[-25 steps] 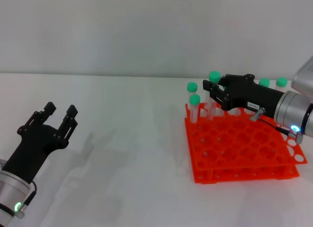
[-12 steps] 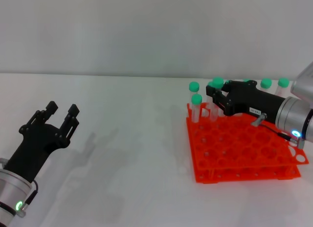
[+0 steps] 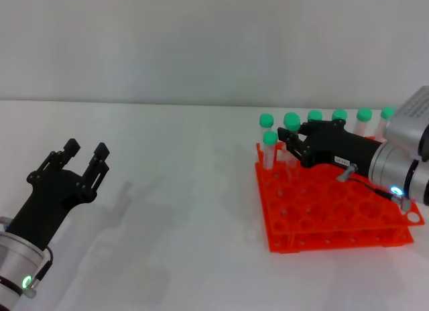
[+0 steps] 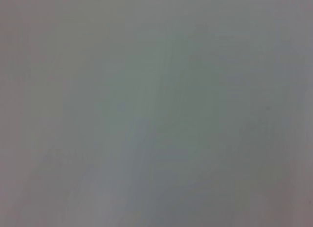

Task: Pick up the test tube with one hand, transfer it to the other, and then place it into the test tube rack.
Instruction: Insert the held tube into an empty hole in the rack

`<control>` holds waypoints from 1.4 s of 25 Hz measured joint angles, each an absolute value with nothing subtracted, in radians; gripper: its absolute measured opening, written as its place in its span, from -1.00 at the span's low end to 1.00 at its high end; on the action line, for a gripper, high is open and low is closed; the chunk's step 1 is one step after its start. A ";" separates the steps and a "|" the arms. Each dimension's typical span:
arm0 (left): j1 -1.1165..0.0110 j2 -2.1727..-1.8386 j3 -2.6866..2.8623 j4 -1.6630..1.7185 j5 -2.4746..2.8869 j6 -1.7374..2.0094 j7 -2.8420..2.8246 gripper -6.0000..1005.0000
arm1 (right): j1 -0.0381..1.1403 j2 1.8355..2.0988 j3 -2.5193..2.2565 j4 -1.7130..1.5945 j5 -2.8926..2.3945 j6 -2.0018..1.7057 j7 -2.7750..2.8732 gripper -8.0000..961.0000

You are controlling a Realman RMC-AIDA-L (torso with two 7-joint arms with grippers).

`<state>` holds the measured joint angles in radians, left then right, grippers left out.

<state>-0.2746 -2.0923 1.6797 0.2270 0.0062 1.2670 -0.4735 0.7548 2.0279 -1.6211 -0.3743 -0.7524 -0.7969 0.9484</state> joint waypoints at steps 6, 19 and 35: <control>-0.275 -2.092 1.680 0.227 0.006 1.268 -0.474 0.14 | 0.753 2.028 -1.663 -0.375 -0.710 -0.769 0.929 -0.40; -0.278 -2.091 1.680 0.230 0.006 1.275 -0.474 0.14 | 0.731 2.028 -1.665 -0.379 -0.707 -0.745 0.928 -0.38; -0.285 -2.091 1.678 0.230 0.006 1.275 -0.475 0.14 | 0.717 2.027 -1.664 -0.387 -0.707 -0.756 0.936 -0.28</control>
<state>-0.2853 -2.0907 1.6776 0.2302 0.0062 1.2748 -0.4753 0.7175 2.0272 -1.6644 -0.3871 -0.7073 -0.7558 0.9355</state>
